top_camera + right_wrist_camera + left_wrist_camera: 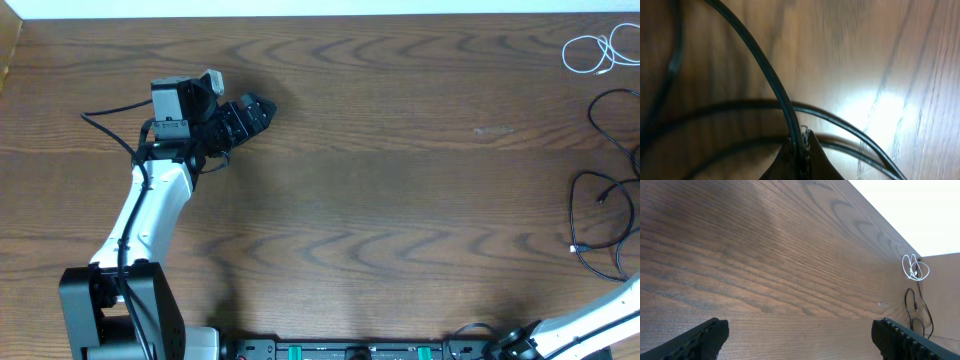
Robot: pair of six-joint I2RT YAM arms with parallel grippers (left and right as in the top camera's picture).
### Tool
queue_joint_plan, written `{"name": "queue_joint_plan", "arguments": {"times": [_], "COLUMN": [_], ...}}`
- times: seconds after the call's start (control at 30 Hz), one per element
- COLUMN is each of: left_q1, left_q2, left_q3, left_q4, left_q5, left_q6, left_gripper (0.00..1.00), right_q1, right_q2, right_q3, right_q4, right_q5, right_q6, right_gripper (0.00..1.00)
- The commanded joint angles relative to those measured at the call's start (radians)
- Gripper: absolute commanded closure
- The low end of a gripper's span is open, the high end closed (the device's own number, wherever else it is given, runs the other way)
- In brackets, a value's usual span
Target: Untangle cables
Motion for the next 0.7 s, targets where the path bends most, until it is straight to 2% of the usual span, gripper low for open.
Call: {"name": "queue_joint_plan", "arguments": {"times": [0.0,0.2,0.23,0.27,0.37,0.43,0.57,0.67], "left_q1": [0.002,0.002,0.002,0.002,0.002,0.002,0.002,0.002], "left_q2": [0.0,0.0,0.0,0.0,0.0,0.0,0.0,0.0], "left_q3": [0.007,0.007,0.007,0.007,0.007,0.007,0.007,0.007], "left_q4": [0.0,0.0,0.0,0.0,0.0,0.0,0.0,0.0], "left_q5": [-0.006,-0.006,-0.006,-0.006,-0.006,-0.006,-0.006,-0.006], "left_q6": [0.021,0.021,0.021,0.021,0.021,0.021,0.021,0.021], "left_gripper": [0.04,0.04,0.04,0.04,0.04,0.04,0.04,0.04], "right_q1": [0.002,0.023,0.026,0.028,0.03,0.032,0.039,0.047], "right_q2": [-0.007,-0.007,-0.007,-0.007,-0.007,-0.007,-0.008,-0.008], "right_q3": [0.085,0.256,0.276,0.295,0.315,0.315,0.318,0.341], "right_q4": [0.033,0.019,0.003,-0.02,-0.074,-0.112,-0.184,-0.245], "right_q5": [0.009,-0.132,-0.146,-0.153,-0.154,-0.158,-0.196,-0.28], "right_q6": [-0.065,-0.188,-0.196,-0.196,-0.201,-0.209,-0.229,-0.274], "right_gripper": [0.99,0.99,0.97,0.91,0.59,0.43,0.27,0.24]}}
